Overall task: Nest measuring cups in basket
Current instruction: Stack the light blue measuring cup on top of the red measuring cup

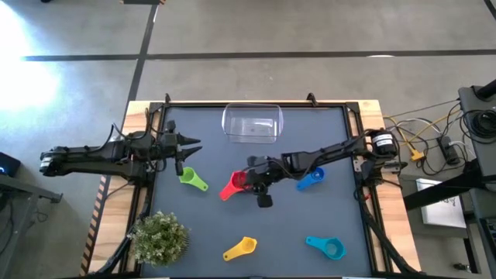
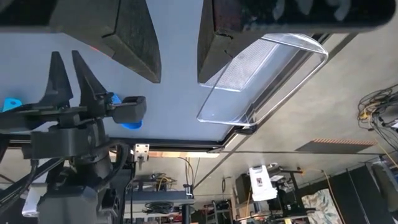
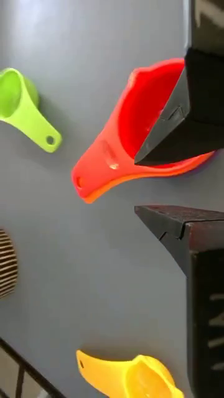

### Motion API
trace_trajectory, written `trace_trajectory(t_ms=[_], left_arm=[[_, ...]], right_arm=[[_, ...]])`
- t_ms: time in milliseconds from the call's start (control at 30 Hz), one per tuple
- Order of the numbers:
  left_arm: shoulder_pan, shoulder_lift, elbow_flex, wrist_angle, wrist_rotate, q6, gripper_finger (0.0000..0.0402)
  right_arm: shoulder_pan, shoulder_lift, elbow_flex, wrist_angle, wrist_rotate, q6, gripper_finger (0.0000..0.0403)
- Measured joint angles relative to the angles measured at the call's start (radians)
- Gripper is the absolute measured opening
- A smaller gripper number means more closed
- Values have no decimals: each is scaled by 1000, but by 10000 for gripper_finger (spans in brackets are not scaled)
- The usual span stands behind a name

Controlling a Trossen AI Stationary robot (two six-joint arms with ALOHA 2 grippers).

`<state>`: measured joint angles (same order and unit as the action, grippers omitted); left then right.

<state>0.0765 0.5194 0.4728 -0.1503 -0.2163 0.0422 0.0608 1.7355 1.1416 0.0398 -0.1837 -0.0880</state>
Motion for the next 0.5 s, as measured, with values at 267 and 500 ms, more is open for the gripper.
trace_trajectory(t_ms=[267,500], left_arm=[[0,9,0,-1,0,0,86],[0,30,0,1,0,8,86]], right_arm=[[-2,-105,-219,266,-36,82,78],[12,-283,-436,462,-34,106,70]])
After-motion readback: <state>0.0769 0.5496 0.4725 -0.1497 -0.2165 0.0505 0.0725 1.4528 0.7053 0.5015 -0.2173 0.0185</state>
